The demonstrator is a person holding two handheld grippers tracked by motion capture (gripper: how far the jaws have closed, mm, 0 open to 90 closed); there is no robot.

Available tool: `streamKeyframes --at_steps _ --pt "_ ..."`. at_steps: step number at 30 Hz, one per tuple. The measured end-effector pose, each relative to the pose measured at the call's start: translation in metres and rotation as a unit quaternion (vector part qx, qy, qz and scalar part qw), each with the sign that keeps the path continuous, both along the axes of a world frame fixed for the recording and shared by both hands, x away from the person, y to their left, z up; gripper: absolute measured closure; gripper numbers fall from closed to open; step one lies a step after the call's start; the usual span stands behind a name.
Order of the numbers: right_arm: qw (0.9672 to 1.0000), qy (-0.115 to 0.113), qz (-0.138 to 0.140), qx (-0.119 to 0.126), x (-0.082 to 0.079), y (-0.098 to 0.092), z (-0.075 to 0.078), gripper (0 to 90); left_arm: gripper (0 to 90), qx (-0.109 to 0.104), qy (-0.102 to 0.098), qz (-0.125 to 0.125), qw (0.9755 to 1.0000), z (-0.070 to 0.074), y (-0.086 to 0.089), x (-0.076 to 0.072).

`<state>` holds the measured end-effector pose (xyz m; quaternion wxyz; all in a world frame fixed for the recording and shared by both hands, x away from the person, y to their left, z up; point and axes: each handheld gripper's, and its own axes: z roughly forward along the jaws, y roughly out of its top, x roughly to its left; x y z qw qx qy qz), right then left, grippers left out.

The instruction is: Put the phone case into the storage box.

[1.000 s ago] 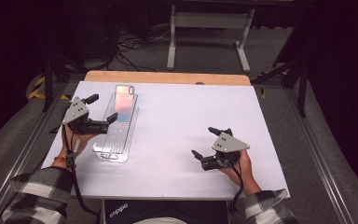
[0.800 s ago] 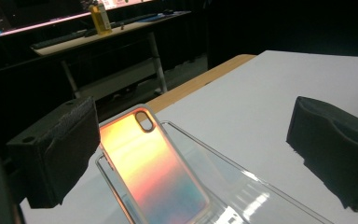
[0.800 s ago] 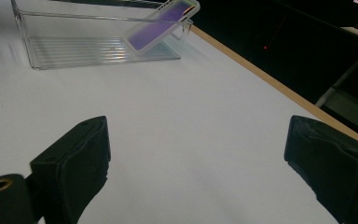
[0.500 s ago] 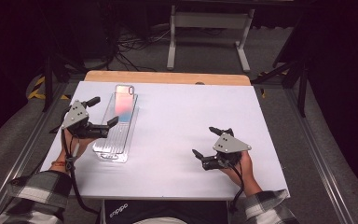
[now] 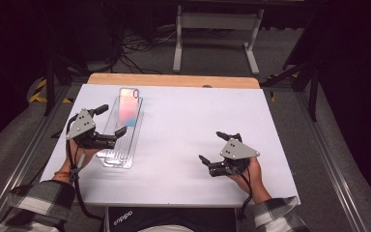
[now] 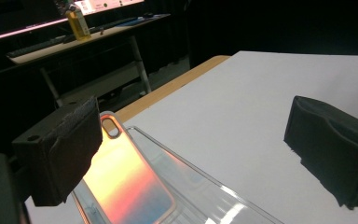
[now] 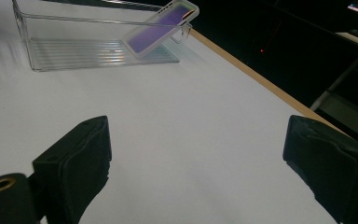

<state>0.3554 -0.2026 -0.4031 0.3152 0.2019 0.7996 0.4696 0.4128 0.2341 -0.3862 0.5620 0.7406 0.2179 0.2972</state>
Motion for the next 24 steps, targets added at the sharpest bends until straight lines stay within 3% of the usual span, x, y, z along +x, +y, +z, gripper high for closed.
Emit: streamKeyframes --at_steps 24 --pt "1.0000 -0.003 0.006 -0.003 -0.004 0.004 0.001 8.8 5.3 -0.006 -0.004 -0.032 0.9994 0.000 -0.015 -0.021"
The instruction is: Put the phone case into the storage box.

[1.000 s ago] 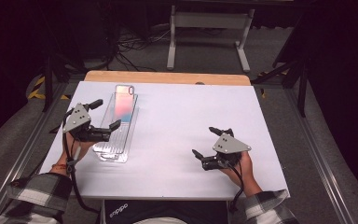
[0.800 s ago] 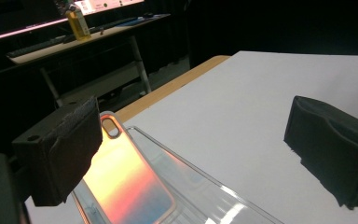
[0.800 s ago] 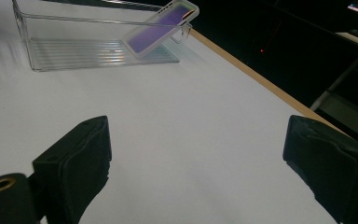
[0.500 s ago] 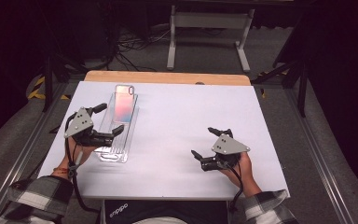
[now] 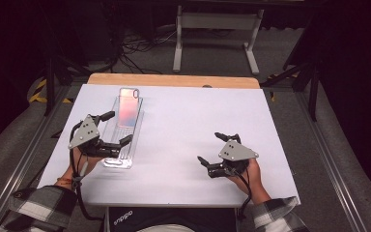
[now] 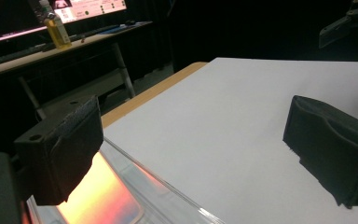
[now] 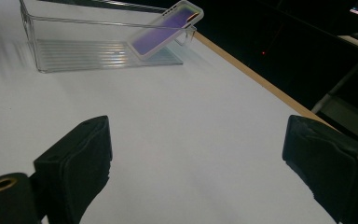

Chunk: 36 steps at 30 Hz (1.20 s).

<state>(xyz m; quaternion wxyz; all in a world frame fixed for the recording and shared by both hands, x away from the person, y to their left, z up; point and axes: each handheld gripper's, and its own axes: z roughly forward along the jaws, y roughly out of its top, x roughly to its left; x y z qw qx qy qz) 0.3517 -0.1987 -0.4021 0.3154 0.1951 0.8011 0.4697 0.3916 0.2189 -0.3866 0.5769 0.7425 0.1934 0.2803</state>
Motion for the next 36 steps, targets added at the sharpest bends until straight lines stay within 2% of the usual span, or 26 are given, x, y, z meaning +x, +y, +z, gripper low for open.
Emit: streamKeyframes --at_steps 27,36 --pt "1.0000 0.001 -0.001 0.001 -0.007 0.000 -0.001 8.8 4.3 0.009 -0.015 -0.027 0.9995 -0.003 -0.014 -0.030" --pt "1.0000 0.003 -0.003 0.000 -0.009 0.000 -0.002 8.8 4.4 0.013 -0.009 -0.032 0.9994 -0.010 -0.015 -0.037"
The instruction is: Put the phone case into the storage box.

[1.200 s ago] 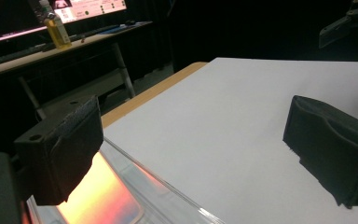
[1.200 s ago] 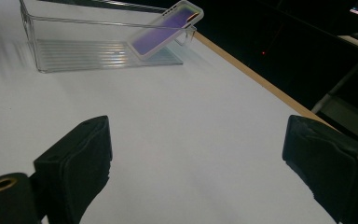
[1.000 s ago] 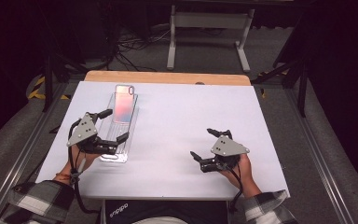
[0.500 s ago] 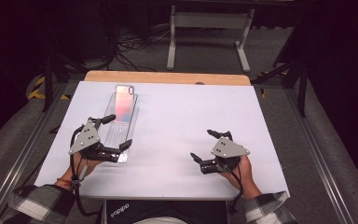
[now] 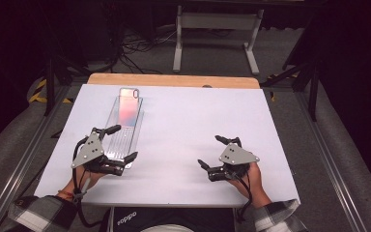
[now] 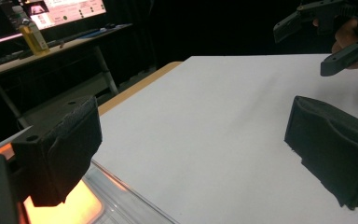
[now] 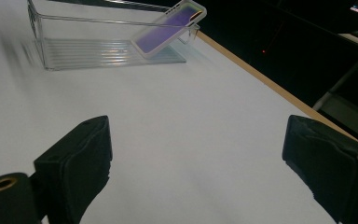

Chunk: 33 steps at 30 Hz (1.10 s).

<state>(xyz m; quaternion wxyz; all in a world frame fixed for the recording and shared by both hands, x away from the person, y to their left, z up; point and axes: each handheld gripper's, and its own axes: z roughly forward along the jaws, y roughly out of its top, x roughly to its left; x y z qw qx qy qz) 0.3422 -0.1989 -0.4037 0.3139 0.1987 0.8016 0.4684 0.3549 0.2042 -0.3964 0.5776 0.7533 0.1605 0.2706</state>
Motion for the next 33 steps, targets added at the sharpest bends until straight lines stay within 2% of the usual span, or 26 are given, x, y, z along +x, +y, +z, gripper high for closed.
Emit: streamKeyframes --at_steps 11,20,24,27,33 --pt "0.9999 -0.001 -0.006 -0.008 -0.003 0.000 -0.003 9.0 4.2 0.014 0.004 0.002 0.9999 -0.008 0.000 -0.011" --pt "0.9999 0.004 -0.006 -0.013 -0.005 0.000 -0.005 9.0 5.1 0.018 0.020 -0.008 0.9996 -0.015 0.002 -0.018" --pt "0.9999 0.004 -0.005 -0.015 -0.007 0.000 -0.006 9.0 6.1 0.023 0.015 -0.006 0.9996 -0.016 0.003 -0.020" --pt "0.9999 0.006 -0.005 -0.014 -0.008 0.000 -0.007 9.0 6.7 0.021 0.026 -0.009 0.9994 -0.019 0.005 -0.021" --pt "0.9999 0.008 -0.004 -0.015 -0.009 -0.001 -0.008 9.0 7.7 0.028 0.033 -0.009 0.9990 -0.026 0.008 -0.021"
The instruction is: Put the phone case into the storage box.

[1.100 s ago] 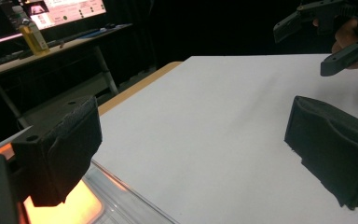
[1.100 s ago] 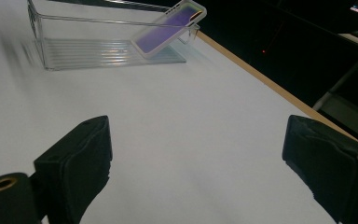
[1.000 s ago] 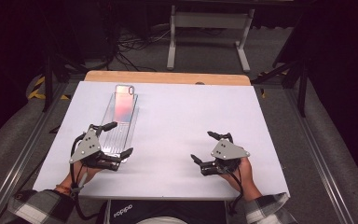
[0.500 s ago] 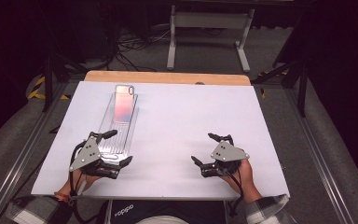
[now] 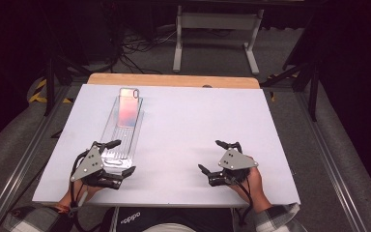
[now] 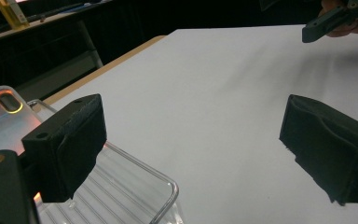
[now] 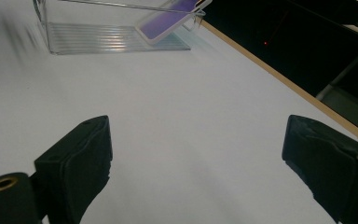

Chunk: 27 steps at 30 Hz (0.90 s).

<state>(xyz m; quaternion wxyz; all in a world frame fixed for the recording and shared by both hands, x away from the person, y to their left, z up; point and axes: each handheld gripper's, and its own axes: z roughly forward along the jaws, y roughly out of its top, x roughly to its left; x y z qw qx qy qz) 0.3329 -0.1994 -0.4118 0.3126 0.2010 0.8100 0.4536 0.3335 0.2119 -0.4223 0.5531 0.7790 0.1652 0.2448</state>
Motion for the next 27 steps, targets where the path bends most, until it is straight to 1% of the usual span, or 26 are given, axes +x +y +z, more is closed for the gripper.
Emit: streamKeyframes --at_steps 1,2,3,4,5,6,8,9,10,11,12,13,16,18,19,21,22,25,27 --pt "1.0000 0.000 0.000 0.001 0.000 0.000 0.000 9.0 7.7 0.000 0.008 -0.001 1.0000 -0.002 0.002 0.001" --pt "1.0000 0.003 0.000 0.001 -0.001 0.000 -0.001 8.9 7.1 -0.005 0.013 -0.001 0.9999 -0.003 0.003 0.002" --pt "1.0000 0.002 0.000 0.001 -0.001 0.000 -0.001 8.4 7.0 -0.011 0.016 0.005 0.9998 -0.005 0.004 0.003" --pt "1.0000 0.003 -0.001 0.003 -0.001 -0.001 -0.001 7.9 6.9 -0.010 0.020 0.005 0.9997 -0.007 0.006 0.003" --pt "1.0000 0.003 -0.001 0.003 -0.001 -0.001 -0.001 7.9 6.4 -0.010 0.020 0.005 0.9997 -0.007 0.006 0.003" --pt "1.0000 0.004 -0.001 0.005 -0.002 -0.001 -0.001 7.8 6.4 -0.005 0.016 0.009 0.9998 -0.010 0.008 0.003" --pt "1.0000 0.004 -0.003 0.007 -0.003 -0.002 -0.003 7.2 5.5 0.000 0.022 0.013 0.9997 -0.013 0.010 0.004" --pt "0.9999 0.005 -0.003 0.009 -0.003 -0.003 -0.004 7.2 5.4 -0.010 0.025 0.015 0.9995 -0.013 0.012 0.004" --pt "0.9999 0.005 -0.003 0.009 -0.003 -0.003 -0.004 7.2 5.5 -0.010 0.025 0.015 0.9995 -0.013 0.012 0.004" --pt "0.9999 0.009 -0.004 0.008 -0.002 -0.003 -0.005 6.6 5.5 -0.005 0.020 0.016 0.9997 -0.013 0.013 0.004" --pt "0.9999 0.010 -0.003 0.008 -0.002 -0.003 -0.006 6.4 5.2 -0.005 0.019 0.017 0.9997 -0.013 0.014 0.005" --pt "0.9999 0.009 -0.002 0.008 -0.002 -0.003 -0.006 6.3 5.1 -0.013 0.021 0.017 0.9996 -0.013 0.014 0.005" --pt "0.9999 0.009 -0.001 0.010 -0.003 -0.002 -0.007 6.0 5.4 -0.015 0.027 0.018 0.9993 -0.014 0.015 0.006" --pt "0.9999 0.011 0.001 0.011 -0.002 -0.001 -0.007 5.7 5.3 -0.011 0.024 0.018 0.9995 -0.014 0.015 0.006" --pt "0.9999 0.011 0.003 0.012 -0.002 -0.001 -0.007 5.7 5.3 -0.013 0.021 0.020 0.9995 -0.014 0.014 0.006" --pt "0.9999 0.012 0.004 0.008 -0.002 0.000 -0.008 5.5 5.3 -0.013 0.022 0.020 0.9995 -0.014 0.014 0.006" --pt "0.9999 0.010 0.005 0.009 -0.002 0.001 -0.009 5.5 5.3 -0.010 0.022 0.019 0.9995 -0.014 0.014 0.006" --pt "0.9999 0.010 0.005 0.004 -0.003 0.001 -0.010 5.7 5.3 -0.012 0.023 0.019 0.9995 -0.014 0.013 0.007" --pt "0.9999 0.013 0.006 0.004 -0.004 0.001 -0.010 5.8 5.3 -0.015 0.018 0.020 0.9995 -0.013 0.013 0.007"
